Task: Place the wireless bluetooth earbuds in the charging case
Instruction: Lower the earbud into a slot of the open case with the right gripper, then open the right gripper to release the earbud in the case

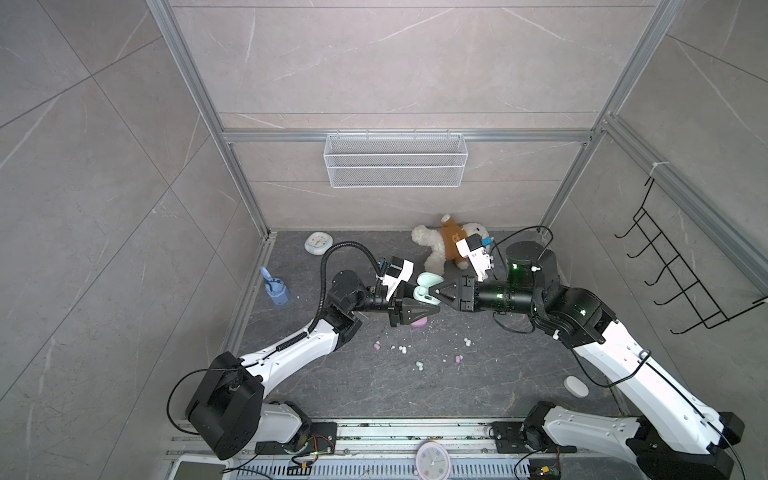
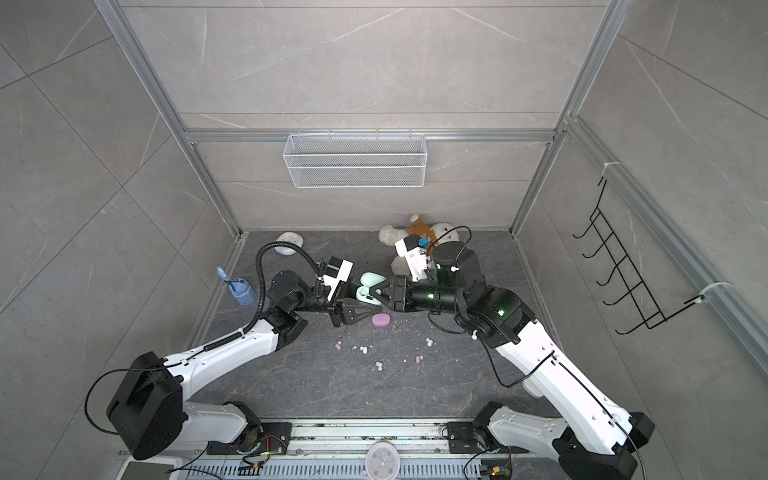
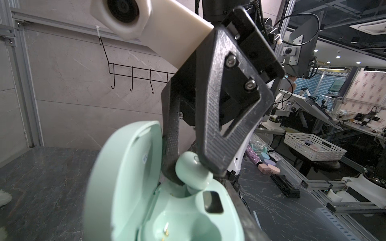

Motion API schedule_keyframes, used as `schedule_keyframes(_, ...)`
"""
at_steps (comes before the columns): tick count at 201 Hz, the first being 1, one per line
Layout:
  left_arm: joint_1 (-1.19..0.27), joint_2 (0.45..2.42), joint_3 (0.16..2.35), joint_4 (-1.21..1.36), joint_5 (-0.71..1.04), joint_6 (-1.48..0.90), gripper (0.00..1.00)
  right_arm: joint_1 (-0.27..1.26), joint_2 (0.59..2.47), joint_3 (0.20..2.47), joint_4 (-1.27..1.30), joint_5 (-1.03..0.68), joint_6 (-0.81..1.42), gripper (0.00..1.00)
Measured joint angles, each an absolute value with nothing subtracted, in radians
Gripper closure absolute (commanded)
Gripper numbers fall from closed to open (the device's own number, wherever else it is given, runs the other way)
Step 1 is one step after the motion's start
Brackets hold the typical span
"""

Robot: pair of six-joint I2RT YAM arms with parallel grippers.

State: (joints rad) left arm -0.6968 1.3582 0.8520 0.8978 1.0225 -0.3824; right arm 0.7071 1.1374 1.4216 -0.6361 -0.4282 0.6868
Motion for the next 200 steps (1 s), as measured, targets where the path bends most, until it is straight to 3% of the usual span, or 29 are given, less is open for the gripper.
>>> schedule_keyframes(105, -0.696, 1.358, 0.839, 0.894, 1.002, -0.383, 0.81, 0.707, 1.155, 1.46, -0.674, -0.432, 0.684, 0.33)
schedule_keyframes(150, -0.696, 1.358, 0.839, 0.894, 0.997, -0.382, 0.81, 0.707, 1.157, 1.473, -0.685, -0.435, 0.683, 0.26)
schedule_keyframes(200, -0.696, 1.358, 0.838, 0.894, 0.994, -0.382, 0.81, 0.707, 1.157, 1.48, -0.692, -0.435, 0.684, 0.25)
